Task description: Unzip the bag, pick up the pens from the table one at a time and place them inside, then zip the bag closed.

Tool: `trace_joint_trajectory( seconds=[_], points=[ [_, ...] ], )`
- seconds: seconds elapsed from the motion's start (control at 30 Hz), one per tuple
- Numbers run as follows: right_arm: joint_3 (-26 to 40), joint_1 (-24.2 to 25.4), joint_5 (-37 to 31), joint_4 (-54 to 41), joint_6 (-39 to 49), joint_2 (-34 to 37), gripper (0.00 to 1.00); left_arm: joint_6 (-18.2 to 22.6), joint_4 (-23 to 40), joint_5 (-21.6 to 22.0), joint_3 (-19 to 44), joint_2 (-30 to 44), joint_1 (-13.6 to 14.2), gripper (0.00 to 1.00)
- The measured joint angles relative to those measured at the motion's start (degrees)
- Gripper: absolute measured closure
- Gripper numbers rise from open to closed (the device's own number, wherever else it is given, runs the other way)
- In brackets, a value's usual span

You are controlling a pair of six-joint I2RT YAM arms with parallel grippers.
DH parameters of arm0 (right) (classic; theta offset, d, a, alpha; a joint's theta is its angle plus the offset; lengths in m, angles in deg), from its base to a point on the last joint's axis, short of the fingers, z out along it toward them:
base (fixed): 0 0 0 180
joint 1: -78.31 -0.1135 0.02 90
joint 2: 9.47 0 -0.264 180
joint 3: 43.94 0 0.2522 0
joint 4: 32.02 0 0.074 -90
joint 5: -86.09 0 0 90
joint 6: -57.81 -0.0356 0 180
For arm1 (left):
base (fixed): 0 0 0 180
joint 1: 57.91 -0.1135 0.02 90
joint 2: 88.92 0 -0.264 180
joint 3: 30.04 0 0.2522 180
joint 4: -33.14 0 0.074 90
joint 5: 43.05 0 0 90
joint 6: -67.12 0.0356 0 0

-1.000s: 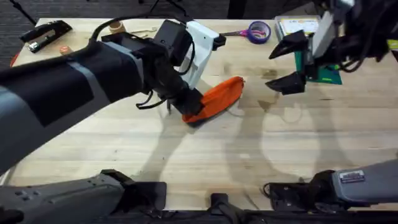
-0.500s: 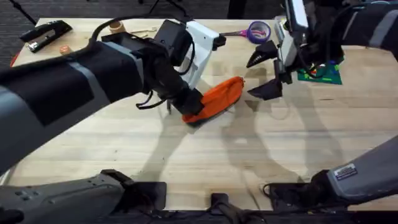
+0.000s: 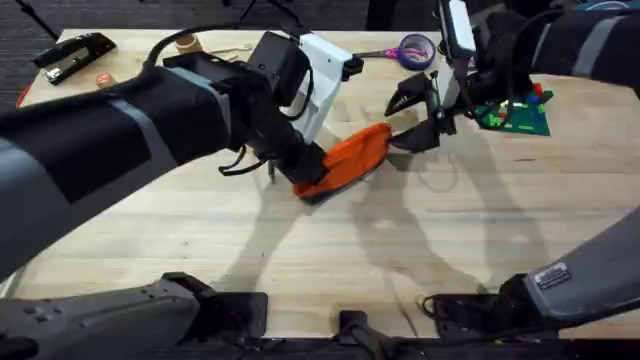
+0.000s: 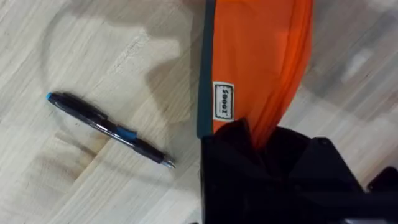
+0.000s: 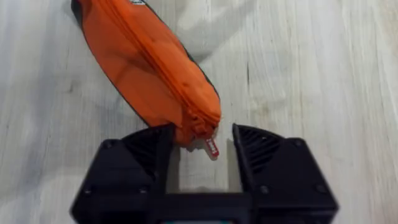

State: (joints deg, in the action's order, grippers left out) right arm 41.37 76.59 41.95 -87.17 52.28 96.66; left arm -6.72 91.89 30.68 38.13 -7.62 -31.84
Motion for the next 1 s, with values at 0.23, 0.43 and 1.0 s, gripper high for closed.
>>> trace_joint_trajectory(
  seconds=[0.23, 0.43, 1.0],
  points=[
    [0.0, -0.03, 0.0, -0.24, 0.0, -0.01, 0.694, -0.02, 0.0, -0.02, 0.0, 0.02, 0.0, 0.956],
    [0.0, -0.11, -0.06, -0.46, 0.03, -0.01, 0.965, -0.02, 0.0, -0.07, 0.0, 0.02, 0.0, 0.956],
    [0.0, 0.02, -1.03, -0.92, 0.02, -2.66, 0.969, -0.02, 0.0, -0.07, 0.0, 0.02, 0.0, 0.956]
  ],
)
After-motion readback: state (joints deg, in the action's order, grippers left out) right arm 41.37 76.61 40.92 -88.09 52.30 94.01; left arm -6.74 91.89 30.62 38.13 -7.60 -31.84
